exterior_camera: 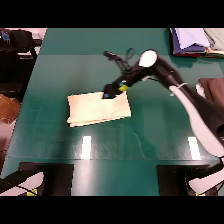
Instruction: Fold the shirts.
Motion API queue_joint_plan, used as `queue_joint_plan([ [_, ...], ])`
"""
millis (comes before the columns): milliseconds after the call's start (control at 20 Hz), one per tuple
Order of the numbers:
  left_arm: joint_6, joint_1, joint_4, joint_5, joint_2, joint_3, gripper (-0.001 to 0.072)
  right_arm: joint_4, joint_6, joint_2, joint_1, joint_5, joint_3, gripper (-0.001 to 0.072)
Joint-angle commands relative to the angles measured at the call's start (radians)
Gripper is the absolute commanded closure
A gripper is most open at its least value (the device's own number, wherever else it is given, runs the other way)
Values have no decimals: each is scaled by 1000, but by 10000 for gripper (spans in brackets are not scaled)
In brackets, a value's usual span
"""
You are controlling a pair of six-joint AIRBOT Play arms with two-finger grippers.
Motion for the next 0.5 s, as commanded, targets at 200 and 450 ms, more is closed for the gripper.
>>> queue_joint_plan([
  [200, 1, -11, -45, -19, -6, 0, 680, 43, 71, 130, -357, -132, -451, 160],
  [450, 22, -75, -47, -13, -42, 0, 680, 181, 24, 3, -318, -139, -447, 162],
])
